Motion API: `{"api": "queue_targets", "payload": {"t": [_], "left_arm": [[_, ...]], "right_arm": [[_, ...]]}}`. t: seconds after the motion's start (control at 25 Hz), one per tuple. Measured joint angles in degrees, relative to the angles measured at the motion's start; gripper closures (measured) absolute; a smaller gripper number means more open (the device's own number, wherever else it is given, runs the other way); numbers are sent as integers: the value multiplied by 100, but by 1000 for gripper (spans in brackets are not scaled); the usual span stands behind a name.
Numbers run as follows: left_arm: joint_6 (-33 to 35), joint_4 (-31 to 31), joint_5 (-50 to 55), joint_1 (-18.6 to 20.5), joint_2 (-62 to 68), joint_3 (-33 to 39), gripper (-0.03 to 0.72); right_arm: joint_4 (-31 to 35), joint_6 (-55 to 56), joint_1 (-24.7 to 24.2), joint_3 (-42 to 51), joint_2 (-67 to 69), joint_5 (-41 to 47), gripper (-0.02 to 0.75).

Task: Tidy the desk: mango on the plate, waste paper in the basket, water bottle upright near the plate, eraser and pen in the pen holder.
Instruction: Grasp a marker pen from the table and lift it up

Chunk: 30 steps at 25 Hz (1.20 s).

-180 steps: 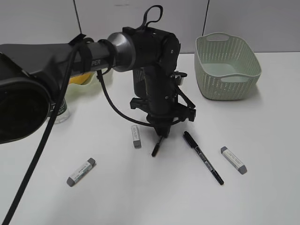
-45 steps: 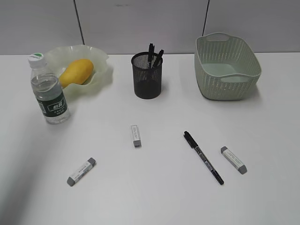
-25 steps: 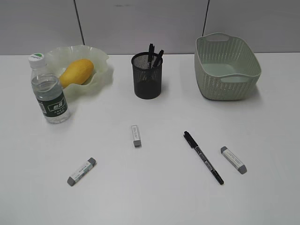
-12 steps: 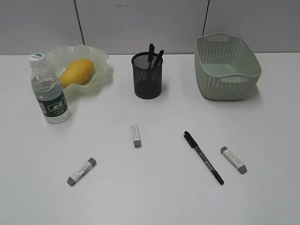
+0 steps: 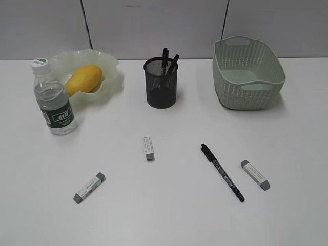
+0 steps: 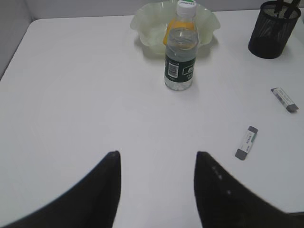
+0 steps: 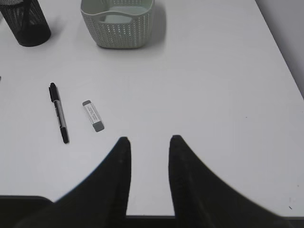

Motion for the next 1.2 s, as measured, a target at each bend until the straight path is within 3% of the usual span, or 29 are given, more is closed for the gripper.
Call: {"api": "queue_targets", "payload": {"t": [0.52, 0.6, 0.68, 0.8, 1.0, 1.2], "left_arm": [[19, 30, -11, 0, 0, 0, 313], [19, 30, -11, 0, 0, 0, 236], [19, -36, -11, 0, 0, 0, 106], [19, 30, -13, 0, 0, 0, 45], [19, 30, -18, 0, 0, 0, 58], [19, 30, -18, 28, 0, 0, 145]], "right_arm": [[0, 0, 0, 0, 0, 0, 501], [0, 0, 0, 0, 0, 0, 501], [0, 0, 0, 0, 0, 0, 501], [0, 0, 0, 0, 0, 0, 501], [0, 0, 0, 0, 0, 0, 501], [0, -20, 0, 0, 0, 0, 501]]}}
